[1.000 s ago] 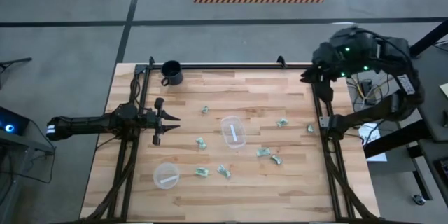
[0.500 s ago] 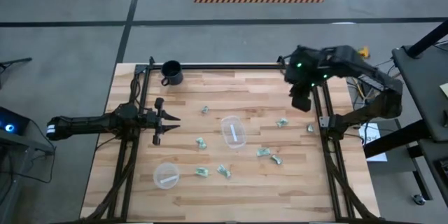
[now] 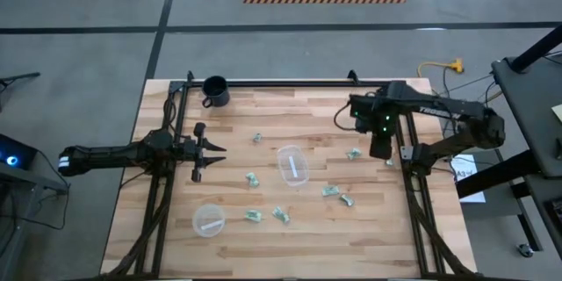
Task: Pick and place items into bin
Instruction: Put the stevia packet into the transparent bin
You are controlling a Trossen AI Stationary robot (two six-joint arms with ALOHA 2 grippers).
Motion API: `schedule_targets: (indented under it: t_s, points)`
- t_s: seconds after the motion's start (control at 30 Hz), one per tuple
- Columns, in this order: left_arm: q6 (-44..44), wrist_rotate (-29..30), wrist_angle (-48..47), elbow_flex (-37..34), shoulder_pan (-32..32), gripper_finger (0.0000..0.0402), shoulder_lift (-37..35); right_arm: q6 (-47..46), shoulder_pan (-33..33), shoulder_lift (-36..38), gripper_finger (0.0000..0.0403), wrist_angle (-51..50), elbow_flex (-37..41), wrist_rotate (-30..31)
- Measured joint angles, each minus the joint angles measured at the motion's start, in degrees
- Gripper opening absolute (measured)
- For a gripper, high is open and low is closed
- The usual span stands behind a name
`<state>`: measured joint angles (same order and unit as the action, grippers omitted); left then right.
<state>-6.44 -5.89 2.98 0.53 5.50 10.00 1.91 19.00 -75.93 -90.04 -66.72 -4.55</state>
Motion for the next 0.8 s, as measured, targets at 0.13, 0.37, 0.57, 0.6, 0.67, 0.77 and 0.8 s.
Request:
schedule_targets:
  t_s: [0.13,0.37,0.57,0.6,0.67,0.77,0.8]
  points:
    - [0.02,0.0,0.0,-0.02,0.0,0.0094,0.0,-0.22,0.01,-0.23,0.0073,0.02,6.6,-0.73]
    - [0.02,0.0,0.0,-0.02,0.0,0.0094,0.0,-0.44,0.0,-0.27,0.0073,1.97,15.76,-1.95]
    - [0.01,0.0,-0.02,-0.02,0.0,0.0094,0.0,-0.42,-0.01,-0.29,0.0073,2.14,16.25,-1.95]
    - [0.0,0.0,0.01,-0.02,0.0,0.0094,0.0,-0.39,-0.01,-0.29,0.0073,2.15,16.08,-1.95]
    - [0.02,0.0,-0.01,-0.02,0.0,0.0094,0.0,-0.32,-0.01,-0.29,0.0073,2.14,15.98,-1.95]
    - [0.01,0.0,0.0,-0.01,0.0,0.0094,0.0,-0.24,-0.01,-0.27,0.0077,2.16,16.25,-1.94]
    - [0.02,0.0,-0.02,-0.01,0.0,0.0094,0.0,-0.24,-0.01,-0.27,0.0083,2.14,16.4,-1.93]
